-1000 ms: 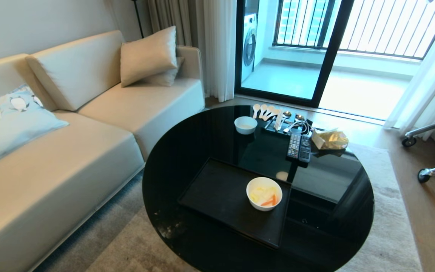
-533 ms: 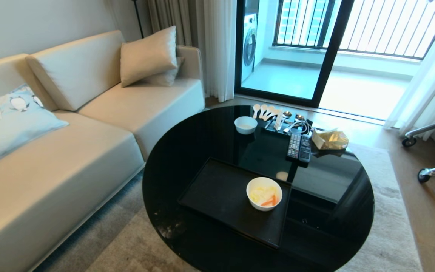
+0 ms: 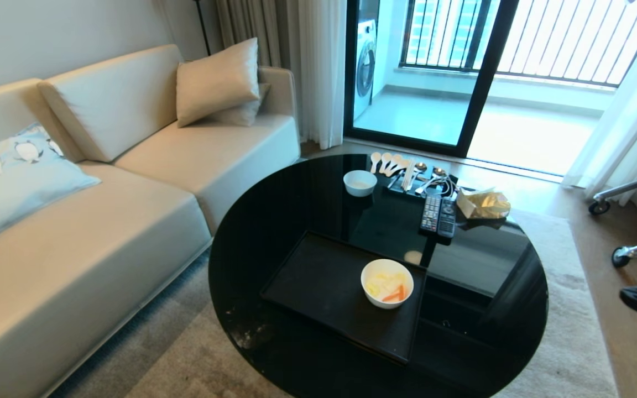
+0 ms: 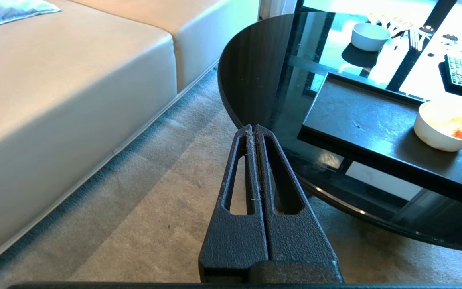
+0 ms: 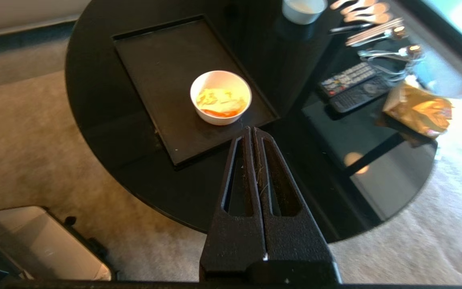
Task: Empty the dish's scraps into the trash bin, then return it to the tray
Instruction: Pick up the bowl with leftover food
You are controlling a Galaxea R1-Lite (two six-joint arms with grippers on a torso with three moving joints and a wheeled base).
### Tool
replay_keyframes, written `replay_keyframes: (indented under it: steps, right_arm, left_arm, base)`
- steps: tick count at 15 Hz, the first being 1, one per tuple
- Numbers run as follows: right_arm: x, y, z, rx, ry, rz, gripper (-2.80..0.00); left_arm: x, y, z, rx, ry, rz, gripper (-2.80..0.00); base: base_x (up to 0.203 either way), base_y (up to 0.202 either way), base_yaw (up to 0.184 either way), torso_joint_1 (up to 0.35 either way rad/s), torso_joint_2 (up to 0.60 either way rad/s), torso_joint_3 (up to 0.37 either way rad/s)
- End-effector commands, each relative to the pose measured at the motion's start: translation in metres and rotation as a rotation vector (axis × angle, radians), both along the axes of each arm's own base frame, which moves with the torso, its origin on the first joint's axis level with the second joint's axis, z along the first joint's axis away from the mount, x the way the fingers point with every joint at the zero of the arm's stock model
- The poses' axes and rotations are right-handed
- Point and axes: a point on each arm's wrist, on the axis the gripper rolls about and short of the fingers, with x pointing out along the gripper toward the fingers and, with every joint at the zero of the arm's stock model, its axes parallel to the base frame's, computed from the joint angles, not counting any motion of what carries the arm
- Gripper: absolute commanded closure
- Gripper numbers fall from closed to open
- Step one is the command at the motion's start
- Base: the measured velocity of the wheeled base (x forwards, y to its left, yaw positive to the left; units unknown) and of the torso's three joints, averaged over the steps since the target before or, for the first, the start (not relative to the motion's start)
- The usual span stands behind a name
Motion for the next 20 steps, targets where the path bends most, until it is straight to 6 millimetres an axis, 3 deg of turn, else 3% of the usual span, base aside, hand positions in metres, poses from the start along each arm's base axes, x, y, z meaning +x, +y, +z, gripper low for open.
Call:
replay_keyframes:
  steps: [1,7,12,15,20]
  right_arm:
    - [0.069,0.014,-0.021,-0.011,0.201,0.087,0.0]
    - [0.177,0.085,-0.07,-0.034,0.345,0.192,0.0]
    - [0.241,0.168,-0.103,0.041,0.394,-0.03,0.0]
    - [0.267,0.185,-0.117,-0.006,0.383,-0.208,0.0]
    - [0.27,0.184,-0.108,0.045,0.565,-0.382,0.0]
  left_arm:
    - [0.0,0.0,0.0,-0.001,-0.001,0.0,0.0]
    - [0.0,0.0,0.0,-0.001,0.0,0.0,0.0]
    - [0.0,0.0,0.0,-0.001,-0.001,0.0,0.0]
    - [0.0,0.0,0.0,-0.001,0.0,0.0,0.0]
    - [0.0,0.0,0.0,-0.001,0.001,0.0,0.0]
  base:
    - [0.0,0.0,0.0,0.0,0.0,0.0]
    - [0.0,0.0,0.0,0.0,0.0,0.0]
    - [0.0,0.0,0.0,0.0,0.0,0.0]
    - [0.0,0.0,0.0,0.0,0.0,0.0]
    - [0.0,0.0,0.0,0.0,0.0,0.0]
